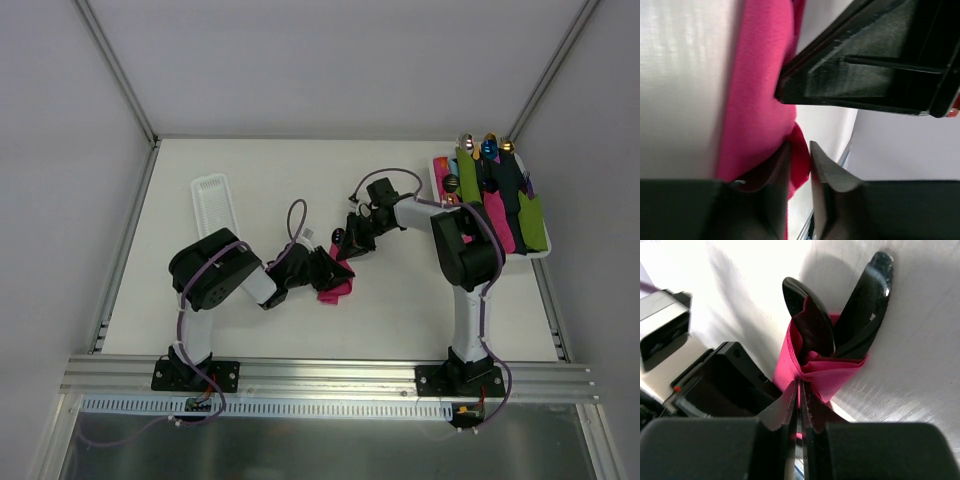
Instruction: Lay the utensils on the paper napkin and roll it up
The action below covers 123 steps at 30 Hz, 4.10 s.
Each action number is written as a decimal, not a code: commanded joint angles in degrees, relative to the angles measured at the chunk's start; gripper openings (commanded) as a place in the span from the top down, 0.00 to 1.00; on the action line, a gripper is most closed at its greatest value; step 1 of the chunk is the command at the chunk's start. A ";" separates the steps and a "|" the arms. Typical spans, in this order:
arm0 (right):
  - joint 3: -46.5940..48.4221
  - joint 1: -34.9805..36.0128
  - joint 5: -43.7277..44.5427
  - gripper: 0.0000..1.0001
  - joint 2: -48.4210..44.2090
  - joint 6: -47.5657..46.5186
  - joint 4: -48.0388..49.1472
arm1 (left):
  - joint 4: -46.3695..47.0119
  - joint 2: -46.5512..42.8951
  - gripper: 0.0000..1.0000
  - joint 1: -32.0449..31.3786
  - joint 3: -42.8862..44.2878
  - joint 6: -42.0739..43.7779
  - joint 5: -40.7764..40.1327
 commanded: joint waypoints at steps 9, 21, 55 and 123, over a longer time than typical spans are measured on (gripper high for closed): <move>1.99 2.10 7.61 0.93 2.03 -4.86 -7.83 | -21.72 -12.87 0.55 -1.89 1.24 19.48 -1.76; 2.52 2.45 7.79 0.94 2.47 -5.13 -8.44 | -27.09 -29.33 0.59 -1.28 -2.18 23.27 -1.77; 4.72 2.36 9.37 0.95 3.00 -5.74 -10.99 | -3.46 -13.68 0.89 3.91 -13.78 11.40 5.96; -0.73 2.36 -2.41 0.74 -2.55 -7.15 -8.44 | 17.12 8.90 0.98 1.45 -15.63 -0.55 5.18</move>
